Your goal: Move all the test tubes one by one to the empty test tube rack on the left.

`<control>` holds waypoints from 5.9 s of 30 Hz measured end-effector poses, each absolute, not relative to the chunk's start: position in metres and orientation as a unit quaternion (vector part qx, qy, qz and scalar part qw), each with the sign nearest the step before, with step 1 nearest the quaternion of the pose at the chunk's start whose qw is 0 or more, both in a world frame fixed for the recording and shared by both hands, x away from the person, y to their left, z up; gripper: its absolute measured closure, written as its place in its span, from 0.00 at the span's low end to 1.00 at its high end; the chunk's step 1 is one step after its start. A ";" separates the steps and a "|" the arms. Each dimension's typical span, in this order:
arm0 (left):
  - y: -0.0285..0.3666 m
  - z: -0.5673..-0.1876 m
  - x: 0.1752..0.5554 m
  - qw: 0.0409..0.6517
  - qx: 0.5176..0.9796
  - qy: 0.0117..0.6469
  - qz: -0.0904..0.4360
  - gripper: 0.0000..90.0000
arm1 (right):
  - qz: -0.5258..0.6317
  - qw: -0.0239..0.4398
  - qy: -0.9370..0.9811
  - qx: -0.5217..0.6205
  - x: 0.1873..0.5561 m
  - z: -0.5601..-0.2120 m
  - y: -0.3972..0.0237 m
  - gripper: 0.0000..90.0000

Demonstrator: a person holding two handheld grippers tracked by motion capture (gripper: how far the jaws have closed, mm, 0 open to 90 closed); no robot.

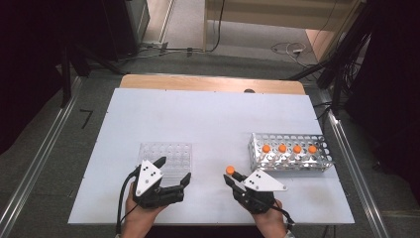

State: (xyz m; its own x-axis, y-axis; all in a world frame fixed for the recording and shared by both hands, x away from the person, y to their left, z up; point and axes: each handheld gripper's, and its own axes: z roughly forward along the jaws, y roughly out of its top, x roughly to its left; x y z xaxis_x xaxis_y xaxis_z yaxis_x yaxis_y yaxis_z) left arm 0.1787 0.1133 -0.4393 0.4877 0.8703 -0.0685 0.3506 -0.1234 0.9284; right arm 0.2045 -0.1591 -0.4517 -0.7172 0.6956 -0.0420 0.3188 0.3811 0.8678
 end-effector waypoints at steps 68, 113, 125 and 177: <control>0.124 -0.387 0.218 0.551 0.676 0.427 0.238 0.78 | 0.469 0.183 0.805 0.313 0.208 -0.443 -0.151 0.32; 0.128 -0.429 0.255 0.468 0.696 0.460 0.292 0.77 | 0.465 0.204 0.785 0.355 0.207 -0.441 -0.200 0.30; 0.124 -0.441 0.258 0.450 0.708 0.464 0.283 0.76 | 0.463 0.203 0.786 0.356 0.208 -0.442 -0.200 0.30; 0.140 -0.432 0.204 0.496 0.668 0.487 0.266 0.17 | 0.452 0.250 0.741 0.430 0.212 -0.440 -0.270 0.31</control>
State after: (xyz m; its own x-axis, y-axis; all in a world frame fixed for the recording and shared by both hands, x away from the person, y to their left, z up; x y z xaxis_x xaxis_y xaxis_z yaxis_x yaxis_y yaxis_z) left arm 0.2041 0.1402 -0.4323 0.3849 0.9141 -0.1274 0.3871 -0.0346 0.9214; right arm 0.2115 -0.2699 -0.4404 -0.5056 0.8626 0.0178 0.4111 0.2228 0.8839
